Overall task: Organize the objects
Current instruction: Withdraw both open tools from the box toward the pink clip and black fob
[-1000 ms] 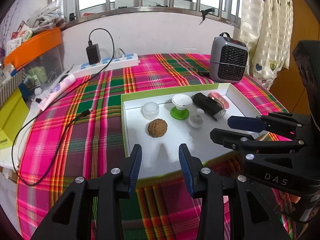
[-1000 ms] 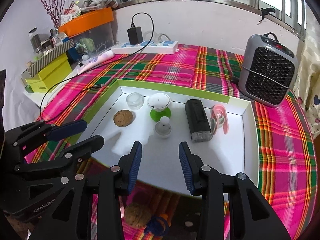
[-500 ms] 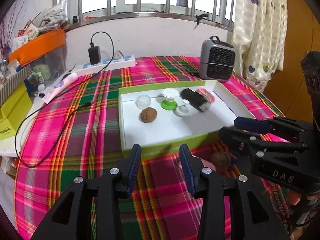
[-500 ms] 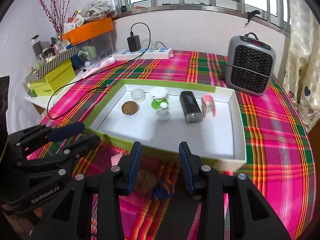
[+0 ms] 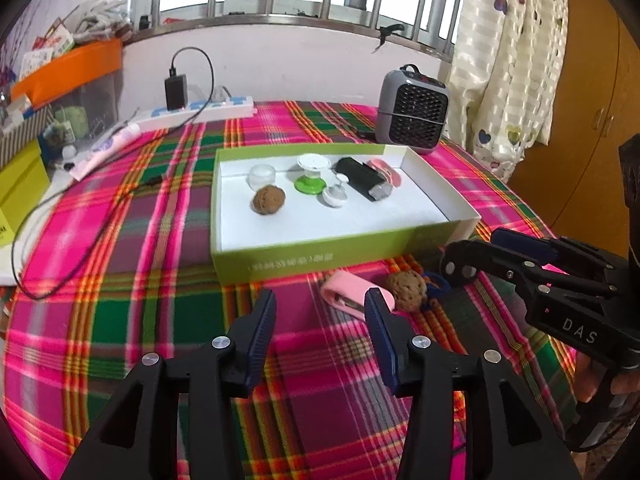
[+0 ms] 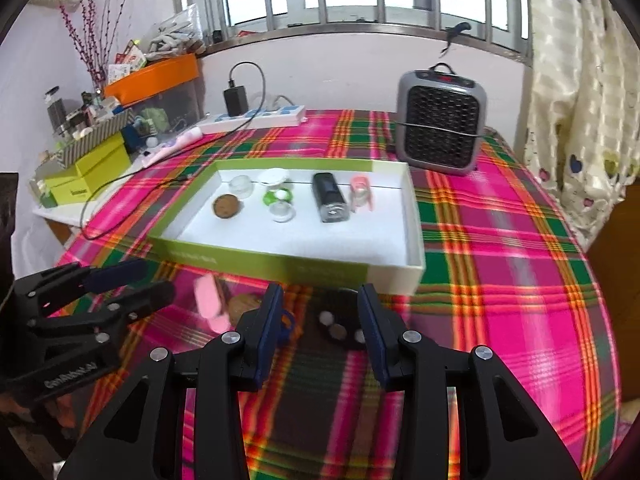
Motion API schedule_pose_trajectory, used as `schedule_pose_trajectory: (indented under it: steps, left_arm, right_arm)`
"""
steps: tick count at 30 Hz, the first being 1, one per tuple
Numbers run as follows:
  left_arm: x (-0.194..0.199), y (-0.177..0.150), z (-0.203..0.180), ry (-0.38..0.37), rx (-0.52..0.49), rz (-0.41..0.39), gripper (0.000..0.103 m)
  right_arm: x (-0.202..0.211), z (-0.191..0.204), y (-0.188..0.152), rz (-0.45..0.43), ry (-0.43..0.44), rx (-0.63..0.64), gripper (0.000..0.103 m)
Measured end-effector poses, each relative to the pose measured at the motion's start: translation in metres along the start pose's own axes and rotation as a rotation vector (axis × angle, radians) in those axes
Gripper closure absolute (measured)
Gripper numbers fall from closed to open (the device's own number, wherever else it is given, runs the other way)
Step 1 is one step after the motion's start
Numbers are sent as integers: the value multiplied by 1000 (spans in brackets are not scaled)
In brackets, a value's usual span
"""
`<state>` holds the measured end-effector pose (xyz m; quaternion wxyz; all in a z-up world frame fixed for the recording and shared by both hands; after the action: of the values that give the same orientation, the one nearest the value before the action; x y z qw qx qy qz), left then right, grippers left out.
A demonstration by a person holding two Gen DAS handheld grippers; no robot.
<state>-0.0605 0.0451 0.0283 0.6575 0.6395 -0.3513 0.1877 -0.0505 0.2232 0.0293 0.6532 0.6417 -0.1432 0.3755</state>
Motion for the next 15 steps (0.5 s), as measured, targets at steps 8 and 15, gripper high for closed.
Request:
schedule_pose_trajectory:
  steps: [8, 15]
  left_arm:
    - [-3, -2, -8, -31, 1, 16, 55]
    - [-6, -1, -19, -47, -14, 26, 54]
  right_arm:
    - [4, -11, -12, 6, -4, -31, 63]
    - [7, -22, -18, 15, -15, -49, 58]
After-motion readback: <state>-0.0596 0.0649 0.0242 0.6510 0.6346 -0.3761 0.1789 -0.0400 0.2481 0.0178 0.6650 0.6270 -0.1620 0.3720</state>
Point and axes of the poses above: each gripper's, at about its wrist camera, not at the fingertips, and x roughly against the way its jaws point, z to its left, y to its top, the point moved 1 cm from there along -x, roughly the way its jaws point, and after that the axes turned 6 degrees about y, right-handed, at the moved point
